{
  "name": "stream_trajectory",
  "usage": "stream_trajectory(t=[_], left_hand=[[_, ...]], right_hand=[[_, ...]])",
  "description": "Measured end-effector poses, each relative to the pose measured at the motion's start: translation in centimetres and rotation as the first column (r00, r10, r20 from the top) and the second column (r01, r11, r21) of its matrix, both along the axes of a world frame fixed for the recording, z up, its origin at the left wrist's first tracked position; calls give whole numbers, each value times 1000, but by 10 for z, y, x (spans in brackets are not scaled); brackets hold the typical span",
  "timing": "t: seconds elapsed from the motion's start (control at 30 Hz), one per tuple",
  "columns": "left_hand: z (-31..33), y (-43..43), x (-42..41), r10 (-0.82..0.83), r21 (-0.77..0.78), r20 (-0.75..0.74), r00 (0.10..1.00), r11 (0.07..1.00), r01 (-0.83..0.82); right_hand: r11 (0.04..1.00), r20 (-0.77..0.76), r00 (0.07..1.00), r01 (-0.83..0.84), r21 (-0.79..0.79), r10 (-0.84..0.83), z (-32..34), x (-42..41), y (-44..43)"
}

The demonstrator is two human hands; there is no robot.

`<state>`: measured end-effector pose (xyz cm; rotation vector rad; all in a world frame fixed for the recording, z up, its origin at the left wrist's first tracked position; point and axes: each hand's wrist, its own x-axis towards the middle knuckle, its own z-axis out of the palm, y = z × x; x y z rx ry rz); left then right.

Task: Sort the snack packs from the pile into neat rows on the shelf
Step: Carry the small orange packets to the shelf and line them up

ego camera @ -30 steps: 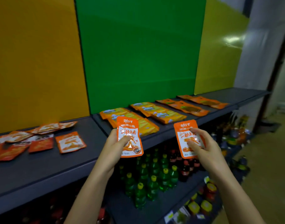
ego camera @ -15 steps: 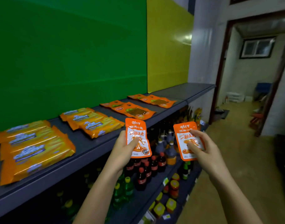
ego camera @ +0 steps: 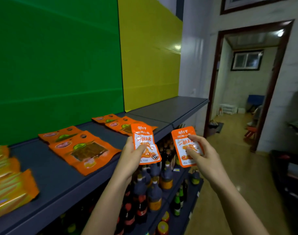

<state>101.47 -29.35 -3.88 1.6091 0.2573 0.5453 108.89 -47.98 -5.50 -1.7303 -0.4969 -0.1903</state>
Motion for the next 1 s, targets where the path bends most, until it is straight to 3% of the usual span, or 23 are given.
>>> stream_trajectory(t=[0.23,0.5,0.8,1.0], left_hand=[[-6,-10,91,42,69,2,999,997,-42],[-6,-25,195,238,74,56,970,967,-242],[15,-28,315,565,129,29,825,816,-563],[19,8,377,697,191,-49,716,710,-678]], right_hand=[[999,8,999,-45,10,45,-8,100,-3],[982,54,982,-185,31,183,-10,237,-2],[894,-59,893,-448,-23,446,11,372,9],[830,-174,823,-555,-52,540,11,421,45]])
